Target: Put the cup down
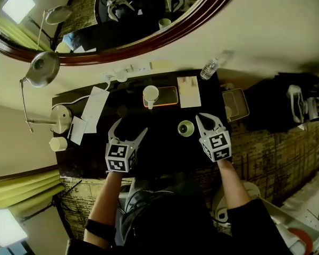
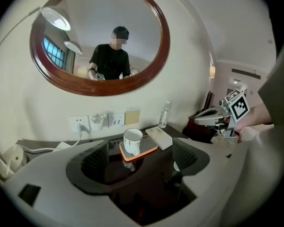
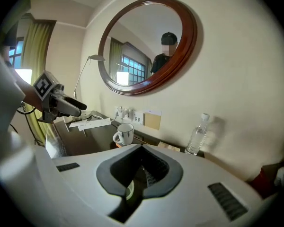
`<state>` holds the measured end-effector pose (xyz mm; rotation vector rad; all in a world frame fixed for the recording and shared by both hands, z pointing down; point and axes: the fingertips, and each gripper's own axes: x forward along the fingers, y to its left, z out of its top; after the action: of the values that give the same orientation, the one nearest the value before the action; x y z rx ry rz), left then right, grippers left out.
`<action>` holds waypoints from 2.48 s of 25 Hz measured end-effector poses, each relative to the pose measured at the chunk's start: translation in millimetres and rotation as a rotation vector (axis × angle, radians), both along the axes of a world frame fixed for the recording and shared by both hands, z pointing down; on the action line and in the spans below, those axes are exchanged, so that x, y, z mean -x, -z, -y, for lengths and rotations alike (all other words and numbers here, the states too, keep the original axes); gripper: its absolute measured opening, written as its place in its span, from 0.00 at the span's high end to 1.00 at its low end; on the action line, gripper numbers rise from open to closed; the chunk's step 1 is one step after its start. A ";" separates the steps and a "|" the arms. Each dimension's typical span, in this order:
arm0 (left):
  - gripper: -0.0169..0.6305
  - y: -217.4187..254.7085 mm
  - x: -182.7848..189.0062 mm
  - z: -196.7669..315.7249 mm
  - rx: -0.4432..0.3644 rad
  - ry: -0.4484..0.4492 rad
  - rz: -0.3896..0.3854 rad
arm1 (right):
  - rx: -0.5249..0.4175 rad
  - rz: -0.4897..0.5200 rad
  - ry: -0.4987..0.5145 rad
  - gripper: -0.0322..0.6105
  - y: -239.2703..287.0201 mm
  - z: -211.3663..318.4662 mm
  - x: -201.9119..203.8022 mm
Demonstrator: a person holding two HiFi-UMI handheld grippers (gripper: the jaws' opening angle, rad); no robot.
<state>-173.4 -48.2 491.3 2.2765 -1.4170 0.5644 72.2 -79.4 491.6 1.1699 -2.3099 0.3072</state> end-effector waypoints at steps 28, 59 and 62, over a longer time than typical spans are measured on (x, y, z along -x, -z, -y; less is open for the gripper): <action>0.16 -136.8 -66.6 163.9 0.210 0.002 0.120 | 0.029 -0.042 0.231 0.93 -84.3 116.9 27.8; 0.35 -109.8 -54.2 66.7 0.169 -0.047 0.123 | 0.008 -0.035 0.347 0.93 -44.8 61.0 51.7; 0.35 -116.5 -55.1 42.4 0.182 -0.042 0.120 | 0.010 -0.044 0.373 0.93 -41.3 49.5 58.7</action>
<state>-118.4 -90.6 607.8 2.1635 -1.3155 0.8209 13.5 -128.8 532.9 0.7106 -2.4226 0.1527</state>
